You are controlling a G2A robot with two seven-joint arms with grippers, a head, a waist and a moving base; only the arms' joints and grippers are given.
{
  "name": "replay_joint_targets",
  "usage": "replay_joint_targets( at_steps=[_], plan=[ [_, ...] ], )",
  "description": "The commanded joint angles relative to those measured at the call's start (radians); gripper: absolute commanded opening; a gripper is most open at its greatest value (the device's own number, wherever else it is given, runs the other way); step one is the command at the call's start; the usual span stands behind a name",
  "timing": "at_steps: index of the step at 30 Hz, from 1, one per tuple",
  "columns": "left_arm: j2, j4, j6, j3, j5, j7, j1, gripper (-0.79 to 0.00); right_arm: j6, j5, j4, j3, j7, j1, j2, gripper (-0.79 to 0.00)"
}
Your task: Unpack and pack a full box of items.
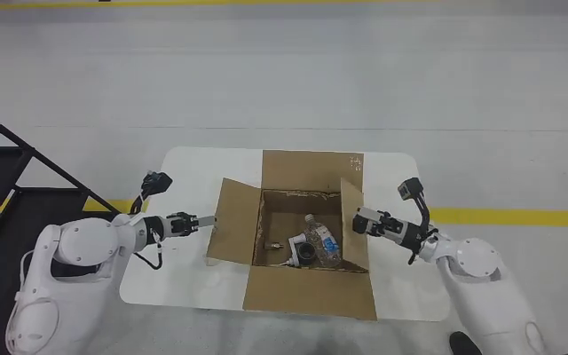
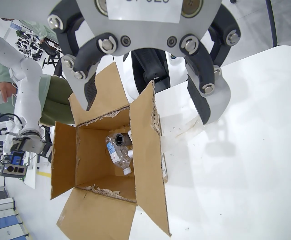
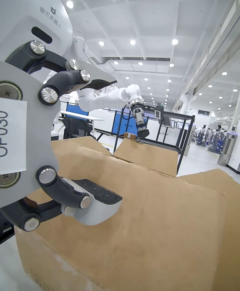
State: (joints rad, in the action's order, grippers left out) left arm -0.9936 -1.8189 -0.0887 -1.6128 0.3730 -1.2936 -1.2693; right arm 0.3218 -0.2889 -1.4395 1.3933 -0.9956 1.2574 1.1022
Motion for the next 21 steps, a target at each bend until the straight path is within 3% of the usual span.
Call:
replay_joint_targets(
  at_steps=[1,10,18,20,21],
  plan=[
    [0.002,0.004,-0.004,-0.001,-0.001,0.003,0.002,0.0,-0.014,0.047,0.02,-0.037,0.013,-0.032,0.004,0.0],
    [0.012,0.009,-0.01,-0.002,-0.008,0.011,0.004,0.0,-0.079,0.197,0.076,-0.144,0.072,-0.109,0.016,0.0],
    [0.02,0.008,-0.01,-0.002,-0.022,0.016,0.003,0.0,-0.078,0.203,0.079,-0.169,0.09,-0.127,0.02,0.0],
    [0.022,0.007,-0.009,-0.002,-0.025,0.018,0.002,0.0,-0.061,0.197,0.061,-0.15,0.11,-0.126,0.017,-0.132],
    [0.023,0.006,-0.009,-0.003,-0.027,0.019,0.001,0.0,-0.05,0.201,0.041,-0.132,0.132,-0.124,0.014,-0.403]
  ],
)
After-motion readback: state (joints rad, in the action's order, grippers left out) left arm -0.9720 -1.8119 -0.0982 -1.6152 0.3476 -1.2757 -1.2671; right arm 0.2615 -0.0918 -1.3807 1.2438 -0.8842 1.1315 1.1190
